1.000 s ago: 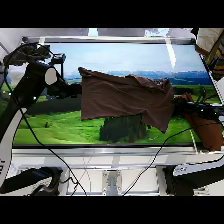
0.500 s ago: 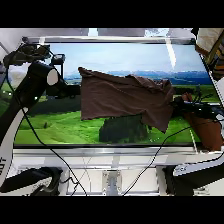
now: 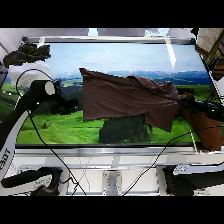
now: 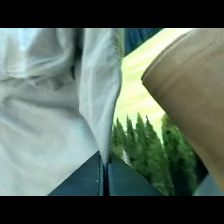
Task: Fold the shirts.
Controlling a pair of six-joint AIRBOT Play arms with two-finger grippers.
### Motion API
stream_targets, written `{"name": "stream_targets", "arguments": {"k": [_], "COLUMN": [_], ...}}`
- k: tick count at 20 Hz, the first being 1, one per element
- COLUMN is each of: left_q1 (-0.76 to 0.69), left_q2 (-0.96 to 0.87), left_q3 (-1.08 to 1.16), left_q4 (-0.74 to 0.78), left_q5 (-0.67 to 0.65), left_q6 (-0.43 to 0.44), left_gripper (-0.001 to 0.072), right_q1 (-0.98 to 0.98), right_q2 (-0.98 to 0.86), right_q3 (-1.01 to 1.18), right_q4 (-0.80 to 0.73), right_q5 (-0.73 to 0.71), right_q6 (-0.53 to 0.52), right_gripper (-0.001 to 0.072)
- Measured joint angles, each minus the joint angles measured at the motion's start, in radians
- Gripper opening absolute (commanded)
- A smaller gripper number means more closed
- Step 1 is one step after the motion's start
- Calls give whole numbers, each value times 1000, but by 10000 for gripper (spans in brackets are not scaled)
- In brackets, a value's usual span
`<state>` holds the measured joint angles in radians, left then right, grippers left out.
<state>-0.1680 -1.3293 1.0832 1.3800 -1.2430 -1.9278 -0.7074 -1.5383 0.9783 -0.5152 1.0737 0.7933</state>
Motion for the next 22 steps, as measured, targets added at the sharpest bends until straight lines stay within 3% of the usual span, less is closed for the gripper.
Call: {"name": "stream_targets", "arguments": {"k": [9,22], "left_q1": [58,61], "left_q2": [-185,-269], "left_q3": [-40,-42], "left_q4": [-338,-407], "left_q5": [-31,87], "left_q6": [114,121], "left_gripper": [302,303], "right_q1": [8,10], "right_q2": [15,16], "right_q3": [0,0], "right_q4": [-5,-4], "right_q5": [51,78], "right_q6": [23,23], "right_gripper": [37,37]}}
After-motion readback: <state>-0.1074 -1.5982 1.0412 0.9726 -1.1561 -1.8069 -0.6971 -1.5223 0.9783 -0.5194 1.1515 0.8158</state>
